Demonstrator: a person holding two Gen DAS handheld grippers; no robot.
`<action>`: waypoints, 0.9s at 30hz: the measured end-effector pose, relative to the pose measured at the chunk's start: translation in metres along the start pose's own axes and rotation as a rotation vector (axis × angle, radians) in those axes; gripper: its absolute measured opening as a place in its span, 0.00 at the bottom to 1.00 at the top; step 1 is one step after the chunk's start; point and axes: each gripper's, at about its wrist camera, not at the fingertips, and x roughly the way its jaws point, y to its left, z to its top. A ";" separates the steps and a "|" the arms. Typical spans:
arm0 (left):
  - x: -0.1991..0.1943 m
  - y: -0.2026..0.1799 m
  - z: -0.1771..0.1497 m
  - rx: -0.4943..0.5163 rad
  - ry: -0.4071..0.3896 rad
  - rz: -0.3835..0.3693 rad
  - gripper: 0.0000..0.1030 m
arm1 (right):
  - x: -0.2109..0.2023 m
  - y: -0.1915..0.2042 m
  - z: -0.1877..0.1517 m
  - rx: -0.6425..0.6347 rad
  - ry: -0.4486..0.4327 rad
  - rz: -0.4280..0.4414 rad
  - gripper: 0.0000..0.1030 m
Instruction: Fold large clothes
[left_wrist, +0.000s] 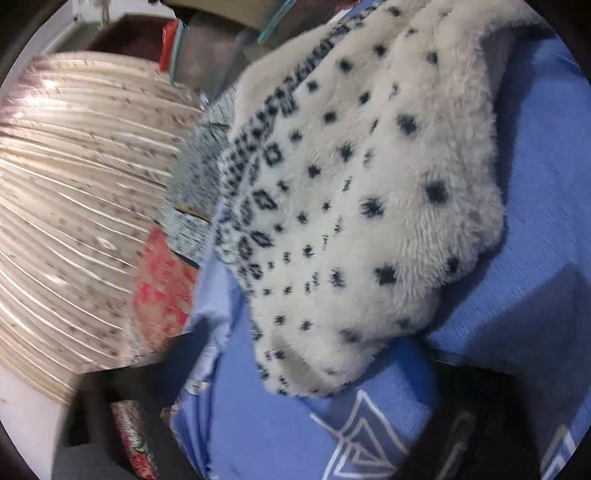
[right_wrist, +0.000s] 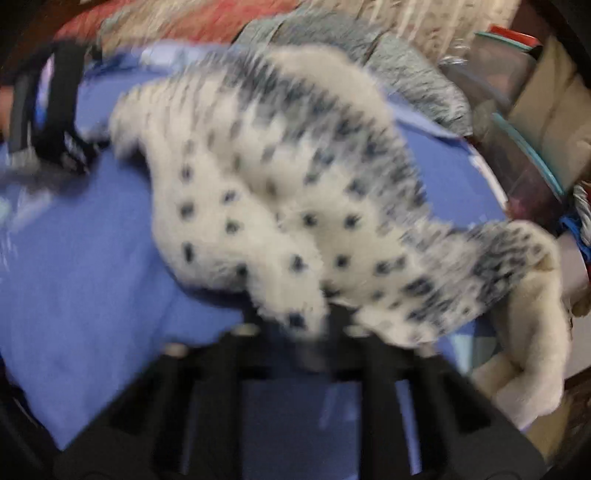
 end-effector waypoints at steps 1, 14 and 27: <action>0.006 0.002 0.002 -0.007 0.044 -0.037 0.43 | -0.016 -0.007 0.007 0.037 -0.054 0.008 0.07; -0.163 0.200 -0.010 -0.838 -0.254 -0.050 0.32 | -0.250 -0.038 0.119 0.056 -0.677 -0.168 0.06; -0.479 0.344 -0.059 -1.052 -0.794 0.335 0.32 | -0.479 -0.052 0.185 0.135 -1.030 -0.068 0.06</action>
